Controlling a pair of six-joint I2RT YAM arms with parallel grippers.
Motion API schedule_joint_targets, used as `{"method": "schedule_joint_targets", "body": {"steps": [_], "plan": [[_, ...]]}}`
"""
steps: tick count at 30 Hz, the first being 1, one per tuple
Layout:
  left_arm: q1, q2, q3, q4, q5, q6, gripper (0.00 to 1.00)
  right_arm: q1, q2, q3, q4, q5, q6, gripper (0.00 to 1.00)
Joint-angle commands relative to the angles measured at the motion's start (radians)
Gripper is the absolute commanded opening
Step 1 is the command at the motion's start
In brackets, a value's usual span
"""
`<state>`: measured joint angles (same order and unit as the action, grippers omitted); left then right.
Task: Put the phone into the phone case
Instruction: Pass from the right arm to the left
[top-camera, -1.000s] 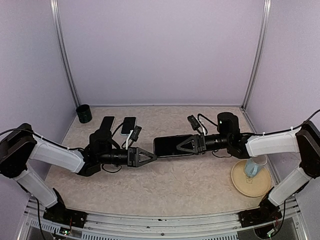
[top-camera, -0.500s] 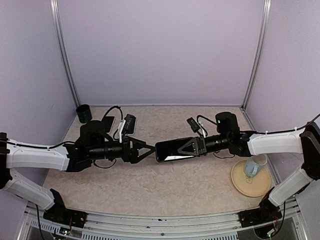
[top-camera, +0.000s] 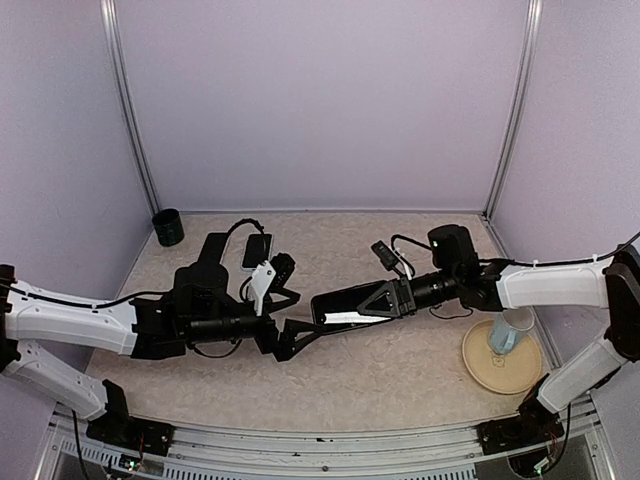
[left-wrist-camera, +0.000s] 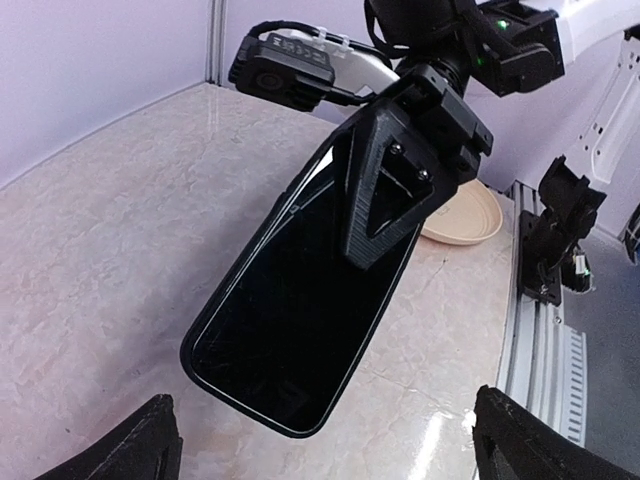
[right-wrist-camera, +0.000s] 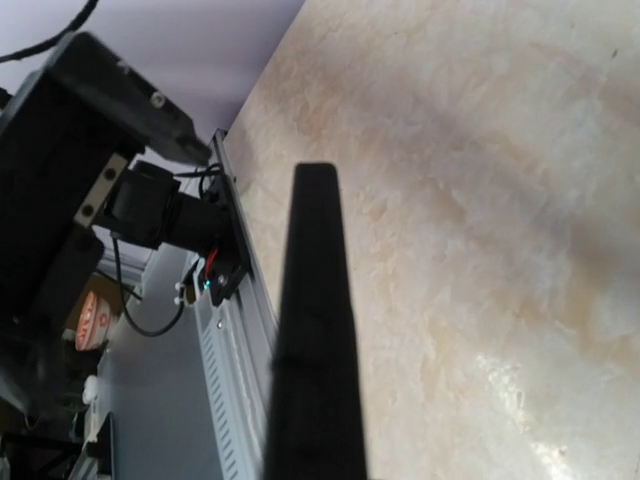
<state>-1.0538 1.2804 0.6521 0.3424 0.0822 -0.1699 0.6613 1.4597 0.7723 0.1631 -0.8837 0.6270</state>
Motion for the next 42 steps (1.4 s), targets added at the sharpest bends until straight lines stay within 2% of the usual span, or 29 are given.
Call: {"method": "schedule_joint_targets", "body": {"steps": [1, 7, 14, 21, 28, 42], "plan": [[-0.046, 0.028, 0.042, -0.023, -0.113, 0.164, 0.99, 0.021, -0.034, 0.056, -0.035, -0.054, -0.051, 0.0], [-0.101, 0.047, 0.063, -0.014, -0.176, 0.32, 0.99, 0.035, -0.043, 0.068, -0.097, -0.057, -0.083, 0.0], [-0.116, 0.135, 0.15, -0.053, -0.162, 0.421, 0.99, 0.054, -0.048, 0.077, -0.122, -0.057, -0.097, 0.0], [-0.138, 0.229, 0.17, -0.026, -0.156, 0.521, 0.99, 0.078, -0.04, 0.091, -0.131, -0.054, -0.101, 0.0], [-0.148, 0.247, 0.194, -0.008, -0.146, 0.554, 0.99, 0.089, -0.028, 0.098, -0.131, -0.052, -0.101, 0.0], [-0.195, 0.359, 0.259, -0.006, -0.276, 0.59, 0.99, 0.107, 0.014, 0.12, -0.114, -0.052, -0.087, 0.0]]}}
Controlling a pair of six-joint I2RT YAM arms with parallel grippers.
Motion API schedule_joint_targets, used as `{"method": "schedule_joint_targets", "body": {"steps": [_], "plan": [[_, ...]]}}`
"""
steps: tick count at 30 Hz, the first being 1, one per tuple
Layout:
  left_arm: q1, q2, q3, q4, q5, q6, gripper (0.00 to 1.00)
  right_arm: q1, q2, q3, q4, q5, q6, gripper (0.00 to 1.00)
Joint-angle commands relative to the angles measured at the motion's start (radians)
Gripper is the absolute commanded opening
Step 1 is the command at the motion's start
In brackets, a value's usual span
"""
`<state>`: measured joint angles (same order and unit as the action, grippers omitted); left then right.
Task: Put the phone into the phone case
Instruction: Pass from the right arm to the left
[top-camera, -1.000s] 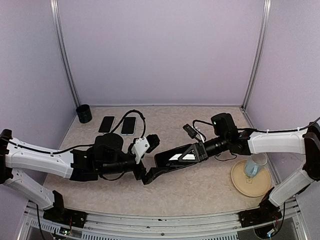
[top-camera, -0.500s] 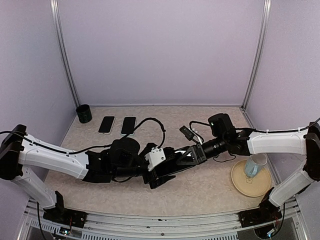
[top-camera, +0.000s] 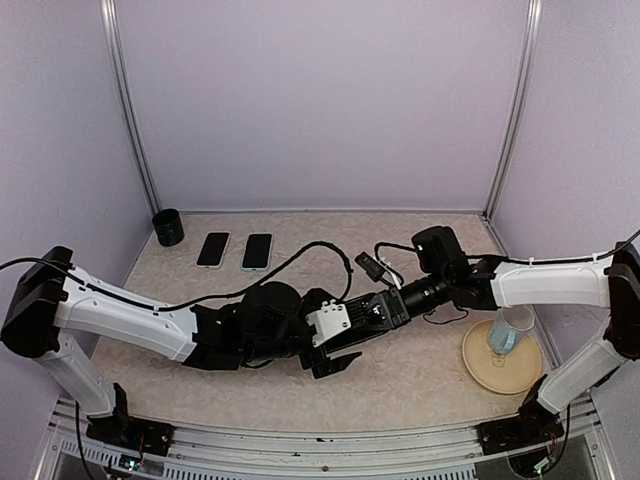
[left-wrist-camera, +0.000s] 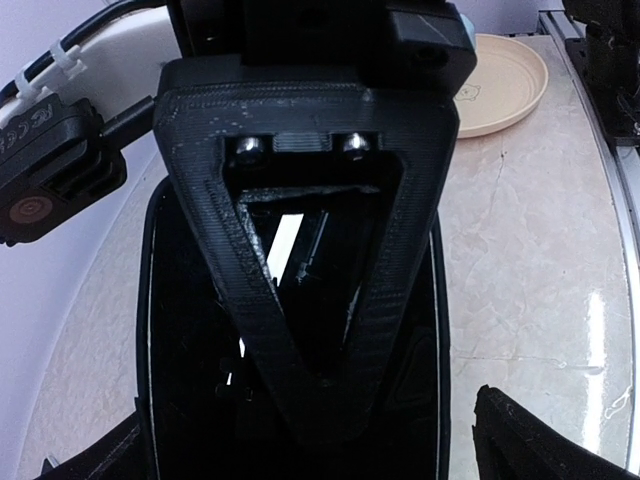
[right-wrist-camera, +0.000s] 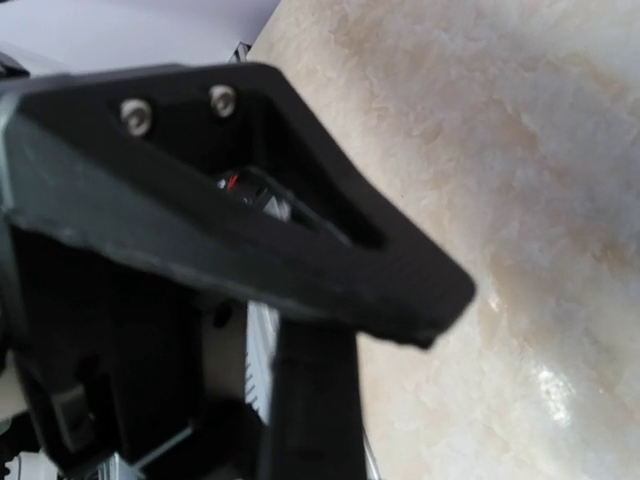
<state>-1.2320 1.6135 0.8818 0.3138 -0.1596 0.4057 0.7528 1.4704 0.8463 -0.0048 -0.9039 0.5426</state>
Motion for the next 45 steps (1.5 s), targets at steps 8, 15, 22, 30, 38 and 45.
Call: {"method": "schedule_joint_targets", "body": {"steps": [8, 15, 22, 30, 38, 45], "plan": [[-0.027, 0.025, 0.019, 0.085, -0.091, 0.028, 0.99, 0.015, 0.017, 0.045, 0.06, -0.034, -0.001, 0.0], [-0.027, -0.011, -0.012, 0.133, -0.058, 0.026, 0.99, 0.015, 0.025, 0.036, 0.068, -0.035, 0.002, 0.0], [-0.028, 0.007, -0.002, 0.095, -0.056, 0.016, 0.99, 0.015, 0.018, 0.035, 0.068, -0.032, 0.002, 0.0], [-0.028, 0.018, 0.012, 0.061, -0.077, 0.0, 0.88, 0.016, 0.019, 0.032, 0.071, -0.031, 0.006, 0.0], [-0.027, 0.018, 0.028, 0.039, -0.061, -0.004, 0.71, 0.015, 0.028, 0.032, 0.08, -0.035, 0.016, 0.0], [-0.029, 0.005, 0.022, 0.019, -0.101, -0.007, 0.93, 0.016, 0.022, 0.035, 0.074, -0.035, 0.015, 0.0]]}}
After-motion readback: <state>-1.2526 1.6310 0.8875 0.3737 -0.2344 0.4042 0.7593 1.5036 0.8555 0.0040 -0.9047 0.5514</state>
